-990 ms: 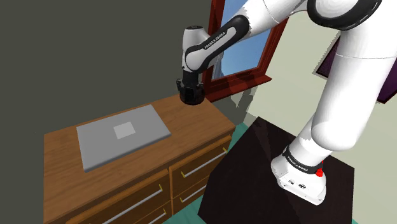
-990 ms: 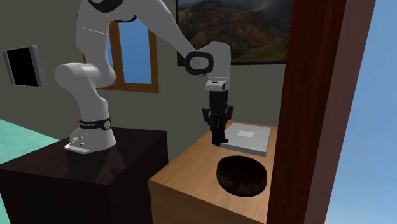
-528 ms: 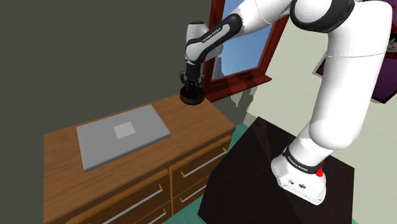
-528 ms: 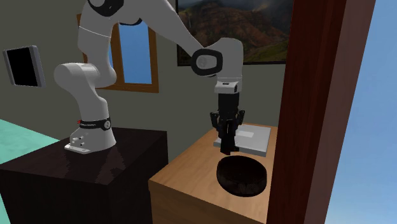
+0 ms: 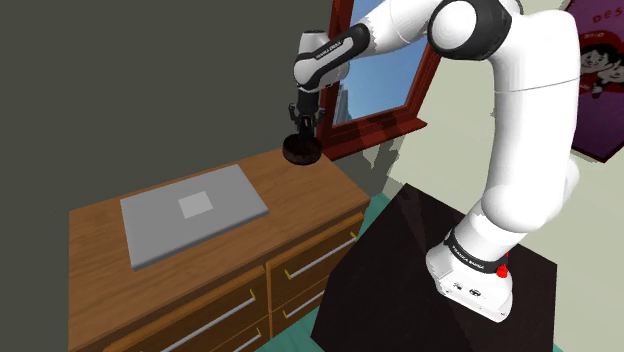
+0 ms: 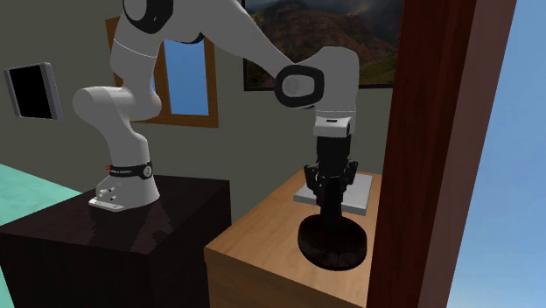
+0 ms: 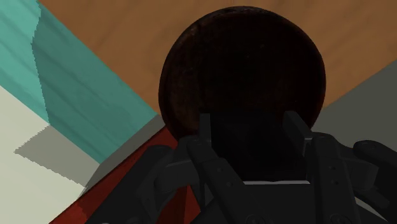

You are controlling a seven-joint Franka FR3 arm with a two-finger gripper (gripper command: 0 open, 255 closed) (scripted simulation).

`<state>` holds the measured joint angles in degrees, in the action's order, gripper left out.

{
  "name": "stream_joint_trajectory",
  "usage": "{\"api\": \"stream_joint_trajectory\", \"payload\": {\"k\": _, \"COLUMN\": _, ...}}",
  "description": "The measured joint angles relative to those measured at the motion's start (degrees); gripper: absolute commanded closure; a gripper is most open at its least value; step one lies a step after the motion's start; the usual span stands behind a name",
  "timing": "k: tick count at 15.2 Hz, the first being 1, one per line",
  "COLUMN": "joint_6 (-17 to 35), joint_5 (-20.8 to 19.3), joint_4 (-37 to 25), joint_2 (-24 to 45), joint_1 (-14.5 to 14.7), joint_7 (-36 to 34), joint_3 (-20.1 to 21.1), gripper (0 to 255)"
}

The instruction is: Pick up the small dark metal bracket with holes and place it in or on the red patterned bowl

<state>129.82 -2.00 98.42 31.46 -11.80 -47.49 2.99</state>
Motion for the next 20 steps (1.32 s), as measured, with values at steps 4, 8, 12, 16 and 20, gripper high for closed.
{"api": "stream_joint_trajectory", "payload": {"k": 4, "joint_6": 1.84, "joint_5": -0.08, "joint_4": 0.04, "joint_2": 1.81, "joint_1": -0.09, "joint_7": 0.15, "joint_3": -0.09, "gripper": 255}}
{"api": "stream_joint_trajectory", "payload": {"k": 8, "joint_6": 3.87, "joint_5": -0.21, "joint_4": -0.35, "joint_2": 4.24, "joint_1": -0.05, "joint_7": 0.13, "joint_3": -0.19, "gripper": 255}}
{"api": "stream_joint_trajectory", "payload": {"k": 12, "joint_6": 5.52, "joint_5": -0.3, "joint_4": -0.42, "joint_2": 5.99, "joint_1": -0.01, "joint_7": 0.1, "joint_3": -0.27, "gripper": 255}}
{"api": "stream_joint_trajectory", "payload": {"k": 16, "joint_6": 5.74, "joint_5": -0.32, "joint_4": -0.4, "joint_2": 6.14, "joint_1": 0.02, "joint_7": 0.06, "joint_3": -0.28, "gripper": 255}}
{"api": "stream_joint_trajectory", "payload": {"k": 20, "joint_6": 5.77, "joint_5": -0.32, "joint_4": -0.39, "joint_2": 6.15, "joint_1": 0.02, "joint_7": 0.06, "joint_3": -0.27, "gripper": 0}}
